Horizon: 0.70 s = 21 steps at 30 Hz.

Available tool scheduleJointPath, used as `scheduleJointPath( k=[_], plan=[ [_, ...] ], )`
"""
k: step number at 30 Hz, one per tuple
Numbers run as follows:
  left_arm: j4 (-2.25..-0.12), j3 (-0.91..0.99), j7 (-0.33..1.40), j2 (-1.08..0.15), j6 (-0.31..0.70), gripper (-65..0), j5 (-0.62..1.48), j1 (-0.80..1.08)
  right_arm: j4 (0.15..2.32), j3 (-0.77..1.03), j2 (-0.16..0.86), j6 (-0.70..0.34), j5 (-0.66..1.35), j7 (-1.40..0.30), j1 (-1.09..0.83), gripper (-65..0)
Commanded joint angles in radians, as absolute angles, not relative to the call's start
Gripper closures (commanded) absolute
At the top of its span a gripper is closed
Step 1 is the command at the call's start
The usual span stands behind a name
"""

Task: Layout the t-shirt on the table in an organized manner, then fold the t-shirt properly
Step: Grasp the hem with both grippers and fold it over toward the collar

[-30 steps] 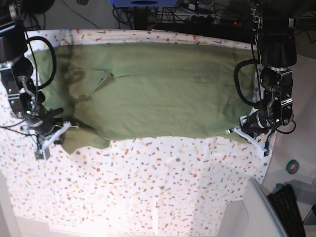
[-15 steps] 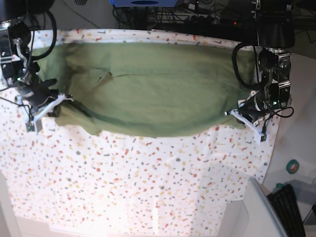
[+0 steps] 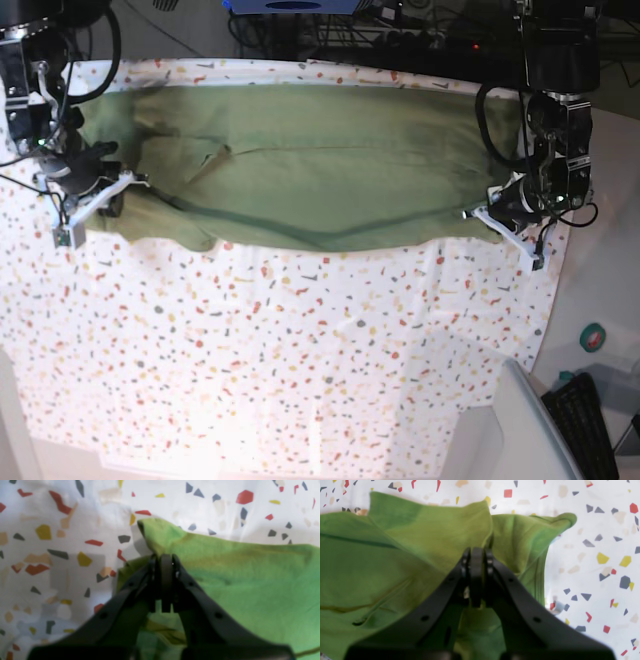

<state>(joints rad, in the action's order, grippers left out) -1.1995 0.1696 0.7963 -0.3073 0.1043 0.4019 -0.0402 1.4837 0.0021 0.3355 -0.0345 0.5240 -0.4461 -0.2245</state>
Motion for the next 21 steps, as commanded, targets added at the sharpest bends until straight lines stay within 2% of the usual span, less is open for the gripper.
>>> scheduleJointPath(
  k=[1,6,9,11,17,21],
  plan=[
    [-1.213,0.177,0.816,-0.321,0.105,-2.3,0.410,-0.059,1.500,0.005,0.351,-0.038,0.527,-0.426,-0.213,0.0],
    [-1.245,0.179,0.889,-0.321,0.105,-34.6,0.410,-0.068,1.501,0.008,0.351,-0.036,0.527,-0.426,-0.213,0.0],
    [-1.276,0.194,0.895,-0.321,0.104,-48.4,0.410,-0.059,1.503,0.012,0.351,-0.036,0.527,-0.426,-0.213,0.0],
    [-1.283,0.257,0.909,-0.317,0.104,-51.3,0.410,-0.058,1.504,0.012,0.351,-0.036,0.527,-0.426,-0.213,0.0],
    [-1.339,0.371,0.990,-0.317,0.108,-51.0,0.412,-0.102,1.504,0.010,0.351,-0.036,0.527,-0.426,-0.208,0.0],
    [-1.201,0.360,0.992,-0.332,0.113,-51.0,0.412,-0.200,1.508,0.007,0.351,-0.036,0.527,-0.426,-0.205,0.0]
  ],
)
